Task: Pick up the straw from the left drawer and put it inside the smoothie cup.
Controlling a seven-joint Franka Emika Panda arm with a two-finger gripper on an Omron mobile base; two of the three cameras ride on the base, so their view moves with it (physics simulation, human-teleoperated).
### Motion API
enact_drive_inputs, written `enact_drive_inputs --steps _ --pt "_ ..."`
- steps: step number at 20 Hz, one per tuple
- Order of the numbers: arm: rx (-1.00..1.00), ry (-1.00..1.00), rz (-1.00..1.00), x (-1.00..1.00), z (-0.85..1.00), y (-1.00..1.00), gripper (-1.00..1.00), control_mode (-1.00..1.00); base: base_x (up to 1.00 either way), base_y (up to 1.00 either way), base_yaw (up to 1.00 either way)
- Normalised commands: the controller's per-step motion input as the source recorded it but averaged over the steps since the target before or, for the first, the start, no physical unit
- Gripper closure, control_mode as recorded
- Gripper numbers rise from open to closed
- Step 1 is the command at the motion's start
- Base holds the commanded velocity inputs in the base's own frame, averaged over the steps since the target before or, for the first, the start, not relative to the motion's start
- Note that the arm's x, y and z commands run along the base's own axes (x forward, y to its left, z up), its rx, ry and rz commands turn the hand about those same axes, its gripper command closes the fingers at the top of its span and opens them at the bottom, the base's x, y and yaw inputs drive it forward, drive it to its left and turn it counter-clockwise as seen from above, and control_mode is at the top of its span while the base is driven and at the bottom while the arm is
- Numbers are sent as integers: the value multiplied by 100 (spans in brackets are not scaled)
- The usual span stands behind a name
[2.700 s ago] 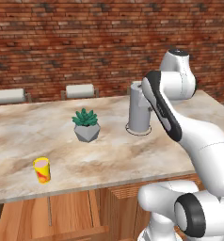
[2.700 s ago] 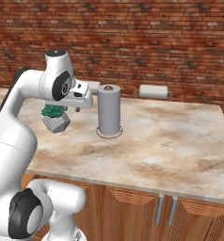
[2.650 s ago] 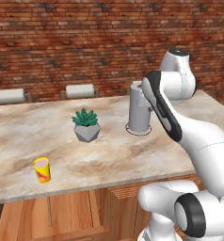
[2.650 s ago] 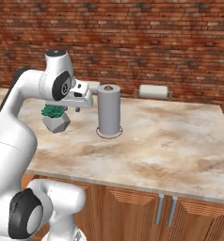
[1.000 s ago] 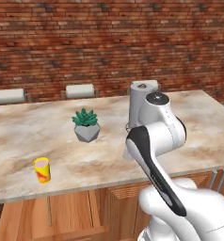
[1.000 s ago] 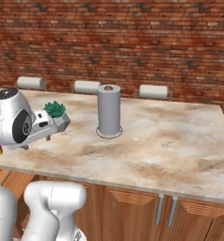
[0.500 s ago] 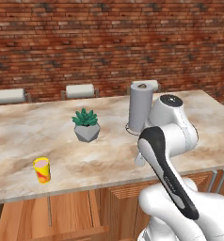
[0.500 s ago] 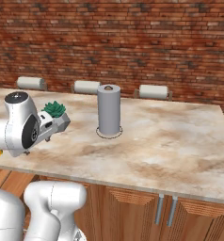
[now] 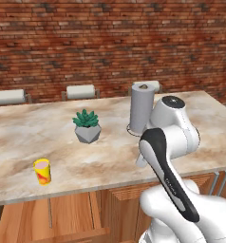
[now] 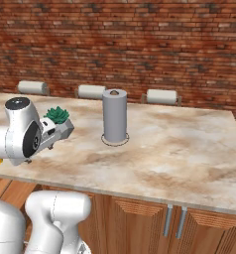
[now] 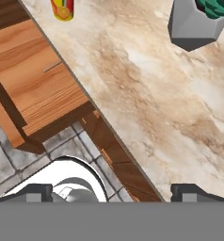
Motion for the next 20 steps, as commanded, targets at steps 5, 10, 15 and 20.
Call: enact_drive_inputs --steps 5,10,15,20 --pt "0 0 0 0 0 0 -100 -100 0 0 0" --pt "0 0 1 0 0 0 -100 -100 0 0 0" --pt "0 0 0 0 0 0 -100 100 -13 0 30" --pt "0 0 0 0 0 0 -100 100 -20 0 53"
